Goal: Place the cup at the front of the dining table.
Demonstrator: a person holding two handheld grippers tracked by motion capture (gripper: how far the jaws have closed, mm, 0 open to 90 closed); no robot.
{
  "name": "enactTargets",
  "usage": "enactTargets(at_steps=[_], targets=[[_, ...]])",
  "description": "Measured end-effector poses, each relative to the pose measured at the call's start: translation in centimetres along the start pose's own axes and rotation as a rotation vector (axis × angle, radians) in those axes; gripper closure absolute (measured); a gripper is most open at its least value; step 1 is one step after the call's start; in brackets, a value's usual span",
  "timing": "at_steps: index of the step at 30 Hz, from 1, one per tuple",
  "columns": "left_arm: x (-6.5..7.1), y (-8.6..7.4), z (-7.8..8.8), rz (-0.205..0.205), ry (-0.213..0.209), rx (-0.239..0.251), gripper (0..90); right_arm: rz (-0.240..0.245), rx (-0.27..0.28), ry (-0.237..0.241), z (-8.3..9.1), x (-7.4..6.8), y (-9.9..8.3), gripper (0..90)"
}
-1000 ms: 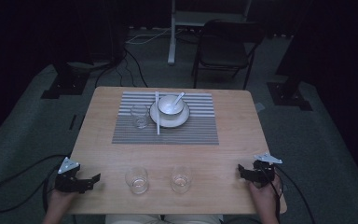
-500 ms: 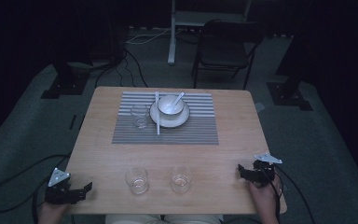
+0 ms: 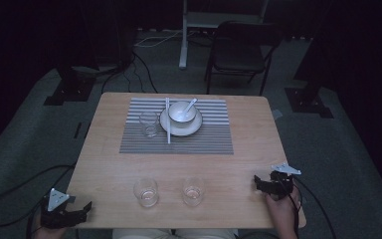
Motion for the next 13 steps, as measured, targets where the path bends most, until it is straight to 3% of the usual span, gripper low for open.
enactTargets(at_steps=[4,6,9,13], targets=[[0.21,-0.15,0.55,-0.021,0.054,0.012,0.0,-0.003,0.0,-0.004,0.0,0.03,0.01,12.3],[0.18,-0.25,0.71,-0.013,0.054,0.02,0.0,-0.004,0.0,-0.005,0.01,0.03,0.01,12.3],[0.31,-0.37,0.72,-0.035,0.09,0.007,0.0,-0.005,0.0,-0.005,0.0,0.04,0.01,12.3],[0.43,-0.12,0.66,-0.044,0.085,0.007,0.0,-0.006,0.0,-0.006,0.0,0.07,0.03,12.3]])
Point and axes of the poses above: each handheld gripper's, and its own axes: z roughly backward along the jaws, y roughly out of its top, x roughly to its right, the point moved 1 cm from there along -z, roughly forward along the jaws, and after that the axes turned 7 degrees about -z, right-handed, at the moved point
